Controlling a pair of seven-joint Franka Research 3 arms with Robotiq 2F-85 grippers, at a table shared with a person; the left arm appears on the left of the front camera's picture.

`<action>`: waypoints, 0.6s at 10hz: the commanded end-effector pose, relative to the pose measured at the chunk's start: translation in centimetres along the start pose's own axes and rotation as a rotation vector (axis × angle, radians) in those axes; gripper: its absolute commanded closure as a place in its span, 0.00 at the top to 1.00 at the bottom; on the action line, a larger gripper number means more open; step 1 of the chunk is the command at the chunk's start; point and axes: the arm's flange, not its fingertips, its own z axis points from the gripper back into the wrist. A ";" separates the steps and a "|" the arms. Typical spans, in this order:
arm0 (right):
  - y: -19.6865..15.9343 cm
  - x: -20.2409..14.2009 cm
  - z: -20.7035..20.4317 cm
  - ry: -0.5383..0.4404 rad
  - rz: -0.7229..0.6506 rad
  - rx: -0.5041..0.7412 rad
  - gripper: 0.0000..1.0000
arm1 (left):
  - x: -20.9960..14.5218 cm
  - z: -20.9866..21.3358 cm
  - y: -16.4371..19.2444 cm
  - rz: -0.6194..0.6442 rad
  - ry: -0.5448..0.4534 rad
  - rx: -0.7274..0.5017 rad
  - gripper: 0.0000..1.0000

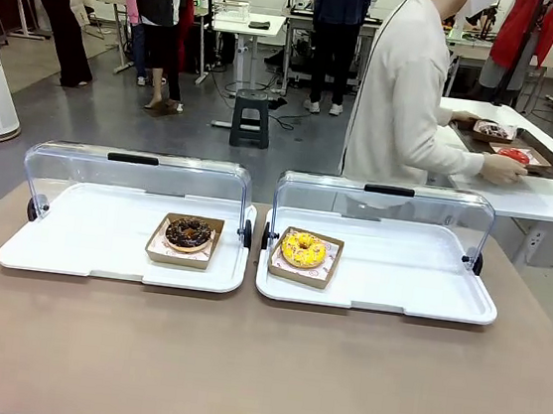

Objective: Provide the desired donut to the person.
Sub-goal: Place the picked Paper togo box onto the Handle tray extended by the person.

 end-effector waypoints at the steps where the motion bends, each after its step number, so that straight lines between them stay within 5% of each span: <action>1: 0.1 0.2 -0.6 0.050 -0.021 -0.020 1.00 | 0.3 -0.1 -0.1 -0.004 -0.002 0.000 1.00; 6: 0.0 0.0 0.0 0.000 0.000 0.000 1.00 | 0.3 -0.1 -0.1 -0.004 -0.002 0.000 1.00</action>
